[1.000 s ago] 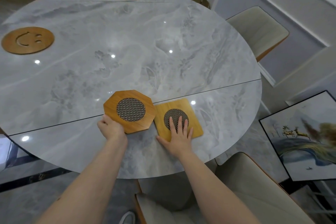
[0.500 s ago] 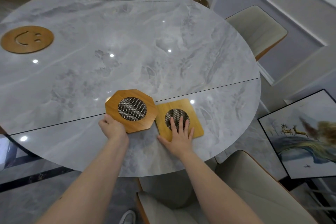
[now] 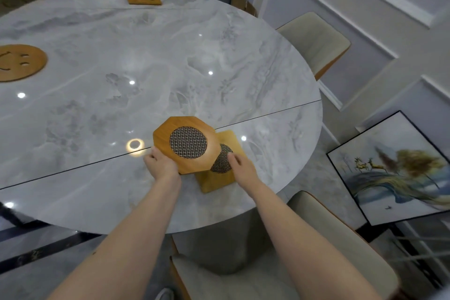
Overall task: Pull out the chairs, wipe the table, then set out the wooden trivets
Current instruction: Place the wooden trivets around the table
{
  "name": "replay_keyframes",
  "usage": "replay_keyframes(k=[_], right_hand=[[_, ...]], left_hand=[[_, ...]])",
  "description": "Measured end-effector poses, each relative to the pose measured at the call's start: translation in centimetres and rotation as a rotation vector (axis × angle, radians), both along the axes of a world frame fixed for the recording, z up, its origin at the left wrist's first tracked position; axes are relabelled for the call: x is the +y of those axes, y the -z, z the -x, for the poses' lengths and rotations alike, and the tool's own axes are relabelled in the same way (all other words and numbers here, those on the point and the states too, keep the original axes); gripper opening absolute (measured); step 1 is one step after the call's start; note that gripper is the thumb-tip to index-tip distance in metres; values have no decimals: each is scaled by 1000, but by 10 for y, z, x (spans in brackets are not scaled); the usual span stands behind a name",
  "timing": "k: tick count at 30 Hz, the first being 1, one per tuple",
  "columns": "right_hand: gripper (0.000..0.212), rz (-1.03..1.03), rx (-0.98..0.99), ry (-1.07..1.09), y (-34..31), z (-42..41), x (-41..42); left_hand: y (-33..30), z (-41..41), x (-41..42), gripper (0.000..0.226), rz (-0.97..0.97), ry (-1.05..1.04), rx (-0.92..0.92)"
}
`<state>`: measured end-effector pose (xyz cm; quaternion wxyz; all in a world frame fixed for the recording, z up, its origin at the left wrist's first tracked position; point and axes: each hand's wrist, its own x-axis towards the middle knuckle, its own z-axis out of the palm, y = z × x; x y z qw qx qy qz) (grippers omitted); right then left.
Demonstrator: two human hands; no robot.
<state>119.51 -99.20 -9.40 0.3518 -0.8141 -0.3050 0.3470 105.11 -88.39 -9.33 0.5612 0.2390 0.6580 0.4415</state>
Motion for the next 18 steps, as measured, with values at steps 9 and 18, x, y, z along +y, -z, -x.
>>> replay_keyframes(k=[9,18], right_hand=[[32,-163,275,203,-43,-84,-64],[30,-176,231,305,-73,-233,-189]], left_hand=[[-34,-104,-83,27,-71,114,-31],[-63,-254,-222,24,-39,119,-165]])
